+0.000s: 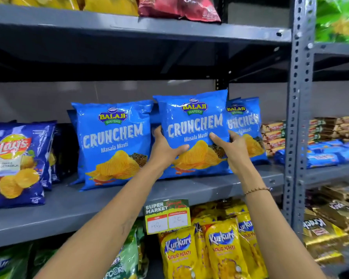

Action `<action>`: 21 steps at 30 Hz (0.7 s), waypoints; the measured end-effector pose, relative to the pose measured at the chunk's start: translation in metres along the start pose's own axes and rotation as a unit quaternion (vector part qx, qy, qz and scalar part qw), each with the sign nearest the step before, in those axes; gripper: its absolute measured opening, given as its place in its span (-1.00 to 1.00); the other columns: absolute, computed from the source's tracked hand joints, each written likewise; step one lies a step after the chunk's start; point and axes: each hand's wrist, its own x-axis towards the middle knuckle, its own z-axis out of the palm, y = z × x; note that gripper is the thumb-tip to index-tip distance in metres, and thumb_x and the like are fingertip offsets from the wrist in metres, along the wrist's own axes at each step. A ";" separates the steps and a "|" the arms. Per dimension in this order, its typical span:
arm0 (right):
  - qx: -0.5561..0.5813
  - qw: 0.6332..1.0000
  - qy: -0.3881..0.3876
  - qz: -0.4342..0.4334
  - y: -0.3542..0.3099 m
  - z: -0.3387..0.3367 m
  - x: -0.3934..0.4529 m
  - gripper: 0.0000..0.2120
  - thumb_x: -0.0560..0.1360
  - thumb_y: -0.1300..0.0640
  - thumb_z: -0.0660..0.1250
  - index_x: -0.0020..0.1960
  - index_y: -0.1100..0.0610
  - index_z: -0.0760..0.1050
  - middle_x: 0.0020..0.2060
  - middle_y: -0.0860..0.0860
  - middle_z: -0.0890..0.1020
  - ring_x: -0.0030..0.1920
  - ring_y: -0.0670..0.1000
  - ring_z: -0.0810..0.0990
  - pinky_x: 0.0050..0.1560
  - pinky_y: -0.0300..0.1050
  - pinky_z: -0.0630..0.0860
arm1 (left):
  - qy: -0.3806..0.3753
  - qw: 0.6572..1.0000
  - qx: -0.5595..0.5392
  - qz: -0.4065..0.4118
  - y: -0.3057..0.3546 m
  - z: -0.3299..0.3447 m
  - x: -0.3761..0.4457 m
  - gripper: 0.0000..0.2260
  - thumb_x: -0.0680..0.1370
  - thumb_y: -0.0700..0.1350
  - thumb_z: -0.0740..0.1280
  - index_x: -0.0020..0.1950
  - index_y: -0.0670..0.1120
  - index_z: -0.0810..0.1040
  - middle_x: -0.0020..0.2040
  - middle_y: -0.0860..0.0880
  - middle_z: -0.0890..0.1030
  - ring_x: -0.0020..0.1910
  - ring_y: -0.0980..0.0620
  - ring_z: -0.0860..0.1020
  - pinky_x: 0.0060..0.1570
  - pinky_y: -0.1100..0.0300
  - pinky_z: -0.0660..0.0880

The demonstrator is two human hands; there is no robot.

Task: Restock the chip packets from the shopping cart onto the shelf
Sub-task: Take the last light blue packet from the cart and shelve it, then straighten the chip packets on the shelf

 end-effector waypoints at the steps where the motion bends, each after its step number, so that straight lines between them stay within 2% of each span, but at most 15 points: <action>1: -0.006 1.000 0.003 -0.010 0.004 0.001 0.001 -0.28 0.29 -0.03 0.55 0.33 0.25 0.42 0.27 0.21 0.56 0.24 0.17 0.57 0.22 0.18 0.54 | 0.002 1.000 0.005 -0.004 -0.003 0.001 0.000 -0.22 0.35 -0.16 0.53 0.41 -0.06 0.12 0.12 0.11 0.46 0.10 0.07 0.49 0.03 0.15 0.46; 3: -0.023 0.999 0.011 -0.026 0.011 0.003 0.002 -0.32 0.31 -0.02 0.54 0.33 0.21 0.41 0.21 0.10 0.60 0.21 -0.04 0.60 0.14 -0.05 0.60 | 0.013 1.000 0.018 -0.010 -0.009 0.003 0.001 -0.24 0.36 -0.13 0.52 0.41 -0.04 0.12 0.09 0.14 0.46 0.09 0.07 0.50 0.06 0.12 0.47; 5: -0.041 0.997 0.032 -0.050 0.015 0.006 0.004 -0.34 0.34 0.00 0.52 0.34 0.16 0.36 0.01 -0.18 0.56 -0.04 -0.46 0.56 -0.17 -0.49 0.55 | 0.027 0.999 0.035 -0.010 -0.012 0.004 0.000 -0.24 0.38 -0.10 0.51 0.43 -0.03 0.12 0.11 0.12 0.47 0.06 0.09 0.49 0.04 0.14 0.46; 6: -0.054 0.996 0.045 -0.057 0.017 0.007 0.004 -0.34 0.35 -0.01 0.51 0.35 0.12 0.35 -0.06 -0.28 0.48 -0.14 -0.54 0.52 -0.29 -0.56 0.49 | 0.027 0.999 0.042 -0.011 -0.011 0.005 -0.001 -0.24 0.39 -0.09 0.50 0.44 -0.04 0.10 0.15 0.08 0.48 0.08 0.08 0.49 0.05 0.16 0.45; 7: -0.069 0.994 0.056 -0.059 0.018 0.007 0.004 -0.35 0.35 -0.02 0.51 0.36 0.08 0.34 -0.09 -0.33 0.42 -0.13 -0.50 0.52 -0.32 -0.53 0.47 | 0.023 0.998 0.052 -0.011 -0.010 0.005 -0.003 -0.24 0.41 -0.08 0.48 0.46 -0.05 0.09 0.22 0.04 0.49 0.13 0.05 0.51 0.06 0.17 0.44; 9: -0.105 0.990 0.072 -0.066 0.020 0.009 0.002 -0.36 0.35 -0.09 0.49 0.35 0.02 0.34 -0.07 -0.31 0.42 0.01 -0.27 0.48 -0.16 -0.43 0.41 | 0.027 0.994 0.103 0.004 -0.007 0.005 -0.007 -0.22 0.44 -0.05 0.45 0.49 -0.11 0.04 0.40 -0.04 0.41 0.32 -0.04 0.44 0.20 0.13 0.42; 11: -0.137 0.985 0.076 -0.077 0.025 0.008 -0.001 -0.36 0.36 -0.14 0.46 0.34 0.01 0.33 0.03 -0.16 0.46 0.13 -0.09 0.43 0.02 -0.26 0.40 | 0.056 0.979 0.192 0.031 -0.005 0.005 -0.017 -0.19 0.46 -0.03 0.42 0.53 -0.15 -0.01 0.53 -0.08 0.22 0.48 -0.07 0.25 0.40 0.01 0.30; 13: -0.160 0.980 0.078 -0.083 0.027 0.010 -0.006 -0.37 0.38 -0.14 0.44 0.36 0.02 0.32 0.12 -0.05 0.45 0.21 -0.04 0.42 0.09 -0.14 0.39 | 0.083 0.958 0.265 0.070 -0.004 0.005 -0.027 -0.27 0.49 -0.06 0.40 0.51 -0.15 0.05 0.54 -0.10 0.16 0.50 -0.08 0.20 0.42 0.00 0.24; 17: -0.225 0.952 0.146 -0.150 0.023 0.019 -0.020 -0.48 0.46 -0.02 0.39 0.33 0.15 0.36 0.26 0.10 0.48 0.28 0.06 0.43 0.20 -0.15 0.35 | 0.083 0.942 0.306 0.111 -0.005 -0.009 -0.042 -0.58 0.52 -0.07 0.34 0.35 -0.12 0.36 0.35 -0.07 0.42 0.32 -0.05 0.41 0.24 0.11 0.34; 19: -0.245 0.926 0.195 -0.212 0.014 0.031 -0.032 -0.62 0.50 0.07 0.36 0.26 0.20 0.42 0.19 0.15 0.50 0.22 0.09 0.45 0.14 -0.31 0.27 | 0.080 0.945 0.288 0.130 -0.005 -0.024 -0.049 -0.70 0.52 -0.05 0.35 0.22 -0.11 0.49 0.20 -0.05 0.55 0.18 -0.01 0.51 0.15 0.13 0.40; 21: -0.245 0.908 0.203 -0.272 0.003 0.053 -0.048 -0.78 0.50 0.18 0.34 0.12 0.21 0.51 0.07 0.16 0.55 0.09 0.07 0.51 0.05 -0.37 0.28 | 0.098 0.954 0.248 0.133 -0.002 -0.046 -0.057 -0.79 0.51 -0.05 0.37 0.09 -0.10 0.56 0.06 -0.03 0.63 0.02 0.04 0.58 0.05 0.15 0.50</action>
